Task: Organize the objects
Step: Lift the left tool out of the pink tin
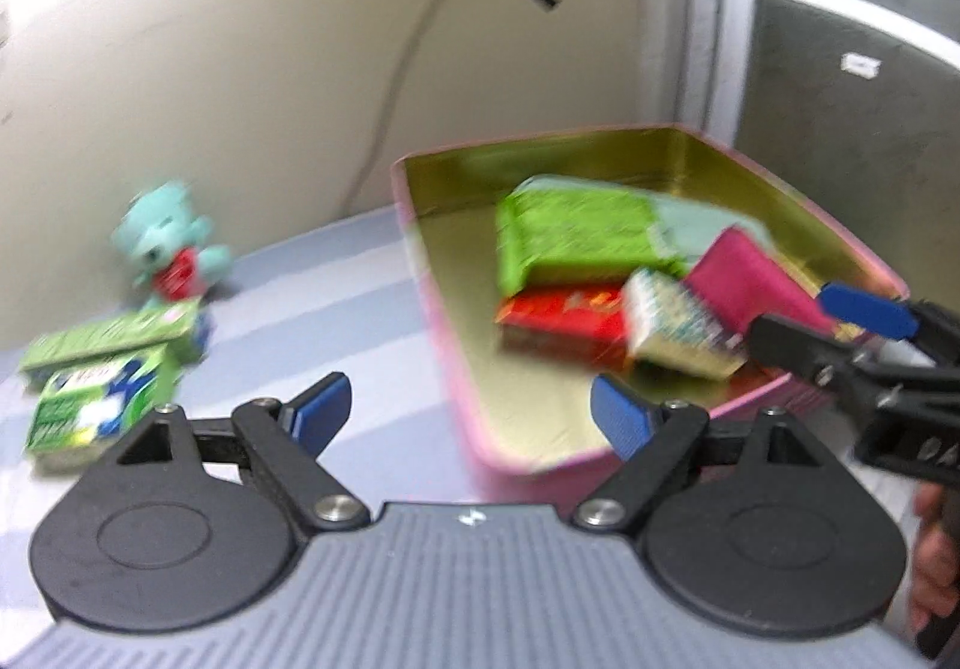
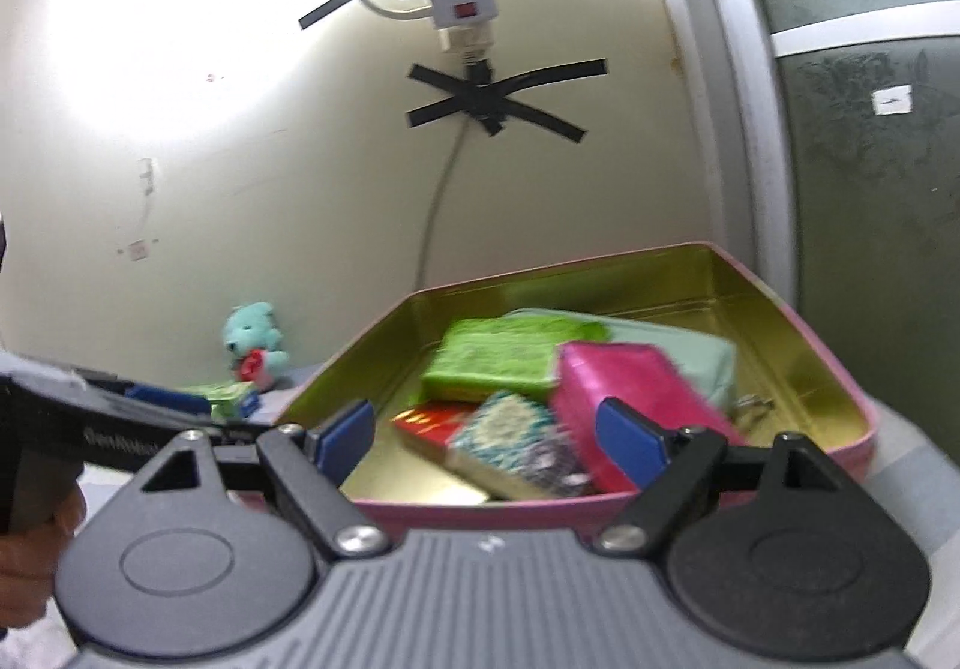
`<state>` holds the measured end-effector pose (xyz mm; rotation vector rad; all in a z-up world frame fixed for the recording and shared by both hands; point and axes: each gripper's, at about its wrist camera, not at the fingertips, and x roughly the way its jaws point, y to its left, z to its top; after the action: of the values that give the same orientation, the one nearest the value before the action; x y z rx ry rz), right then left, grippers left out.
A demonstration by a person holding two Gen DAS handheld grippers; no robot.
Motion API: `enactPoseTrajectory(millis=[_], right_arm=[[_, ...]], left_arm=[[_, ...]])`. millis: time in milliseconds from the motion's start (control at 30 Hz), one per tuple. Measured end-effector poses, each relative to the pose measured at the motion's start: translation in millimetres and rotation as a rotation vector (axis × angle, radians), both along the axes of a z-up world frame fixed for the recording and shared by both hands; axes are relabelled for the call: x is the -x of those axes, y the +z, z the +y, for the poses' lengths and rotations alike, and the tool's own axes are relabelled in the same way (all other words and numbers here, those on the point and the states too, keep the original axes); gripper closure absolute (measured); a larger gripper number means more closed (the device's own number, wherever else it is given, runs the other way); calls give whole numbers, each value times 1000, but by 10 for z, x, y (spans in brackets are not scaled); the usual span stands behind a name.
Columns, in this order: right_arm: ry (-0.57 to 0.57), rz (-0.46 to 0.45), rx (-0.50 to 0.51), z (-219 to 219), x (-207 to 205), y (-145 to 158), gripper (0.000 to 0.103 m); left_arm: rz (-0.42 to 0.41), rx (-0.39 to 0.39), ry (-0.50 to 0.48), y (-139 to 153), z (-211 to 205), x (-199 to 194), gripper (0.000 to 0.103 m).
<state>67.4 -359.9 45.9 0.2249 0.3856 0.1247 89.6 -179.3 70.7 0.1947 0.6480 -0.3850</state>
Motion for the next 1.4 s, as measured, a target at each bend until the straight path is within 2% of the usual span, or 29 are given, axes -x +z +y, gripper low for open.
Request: enactPoseTrajectory(millis=[100, 400, 667, 1267, 1400], right_arm=[[30, -2, -6, 195, 40, 15, 19], [115, 6, 4, 740, 127, 48, 19], [205, 42, 61, 1227, 112, 2, 19], [356, 134, 156, 2057, -63, -210, 19], [387, 155, 175, 2194, -142, -261, 19]], left_arm=[[-12, 13, 53, -26, 234, 27, 13], [36, 44, 157, -177, 830, 75, 13], [28, 37, 236, -280, 1274, 106, 13], [36, 8, 384, -595, 2071, -36, 13], [34, 21, 426, -648, 2246, -99, 13]])
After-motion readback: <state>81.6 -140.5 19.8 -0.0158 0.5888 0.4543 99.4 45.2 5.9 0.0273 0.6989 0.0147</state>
